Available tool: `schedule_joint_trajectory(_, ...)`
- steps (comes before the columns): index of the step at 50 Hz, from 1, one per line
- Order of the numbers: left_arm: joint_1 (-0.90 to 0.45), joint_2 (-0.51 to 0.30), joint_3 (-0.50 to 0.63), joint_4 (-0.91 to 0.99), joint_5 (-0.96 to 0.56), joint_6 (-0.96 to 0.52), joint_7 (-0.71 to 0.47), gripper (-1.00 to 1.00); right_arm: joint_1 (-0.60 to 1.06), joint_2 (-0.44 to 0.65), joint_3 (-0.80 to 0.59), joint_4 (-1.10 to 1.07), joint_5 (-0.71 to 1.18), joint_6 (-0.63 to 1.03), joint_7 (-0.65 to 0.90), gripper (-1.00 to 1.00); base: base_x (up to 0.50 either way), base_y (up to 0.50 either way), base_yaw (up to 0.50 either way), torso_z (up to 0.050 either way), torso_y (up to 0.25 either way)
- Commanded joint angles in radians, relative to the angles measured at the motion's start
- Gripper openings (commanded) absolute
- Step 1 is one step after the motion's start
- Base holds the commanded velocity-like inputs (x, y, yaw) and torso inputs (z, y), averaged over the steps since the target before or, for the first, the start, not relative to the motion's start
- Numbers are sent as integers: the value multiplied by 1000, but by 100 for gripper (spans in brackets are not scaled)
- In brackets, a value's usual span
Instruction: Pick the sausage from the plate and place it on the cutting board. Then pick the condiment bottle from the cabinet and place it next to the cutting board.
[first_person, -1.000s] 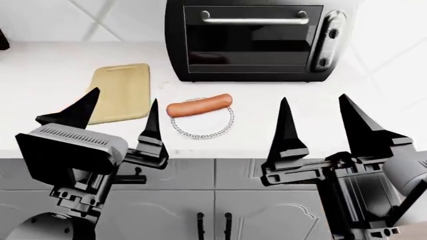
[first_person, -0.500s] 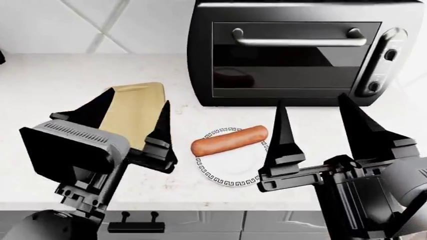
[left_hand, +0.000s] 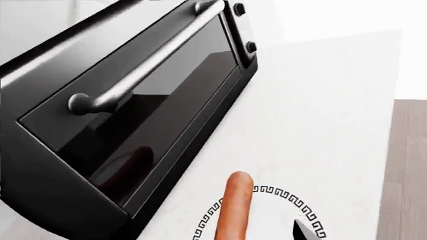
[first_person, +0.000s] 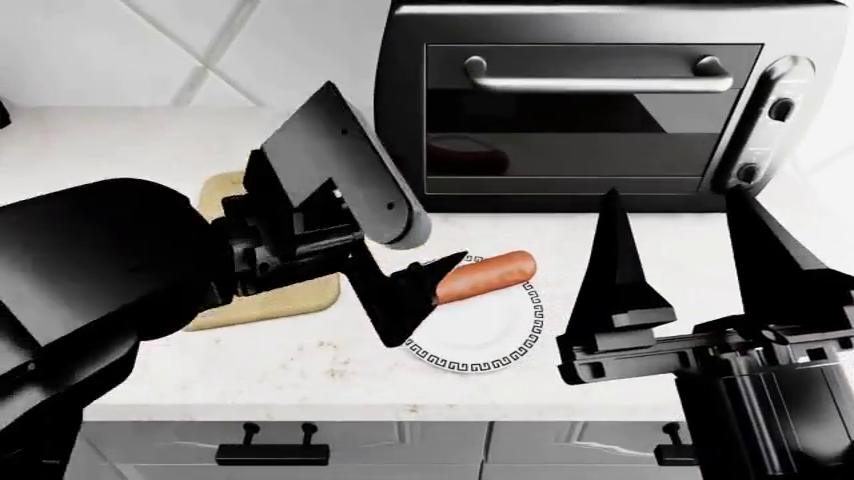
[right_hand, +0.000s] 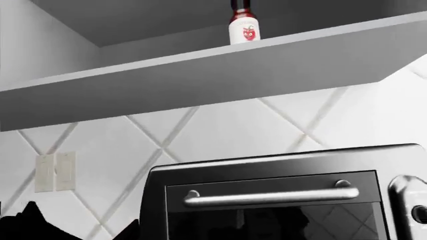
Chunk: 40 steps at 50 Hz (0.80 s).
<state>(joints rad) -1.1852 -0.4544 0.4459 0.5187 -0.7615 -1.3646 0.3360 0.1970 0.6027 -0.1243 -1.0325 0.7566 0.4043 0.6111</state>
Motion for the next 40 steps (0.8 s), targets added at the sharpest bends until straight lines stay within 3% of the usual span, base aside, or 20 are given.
schedule_joint_trajectory(1, -291, -80, 356, -301, 74, 48, 249, 100, -14, 38, 5, 9, 26, -50, 30, 100, 0, 0, 0, 0, 0)
schedule_joint_trajectory(12, -314, -6, 474, -583, 152, 133, 332, 100, -19, 42, -7, 32, 25, -70, 26, 100, 0, 0, 0, 0, 0)
schedule_joint_trajectory(40, -238, 104, 542, -719, 181, 210, 334, 100, -11, 50, -34, 52, 27, -77, 32, 100, 0, 0, 0, 0, 0)
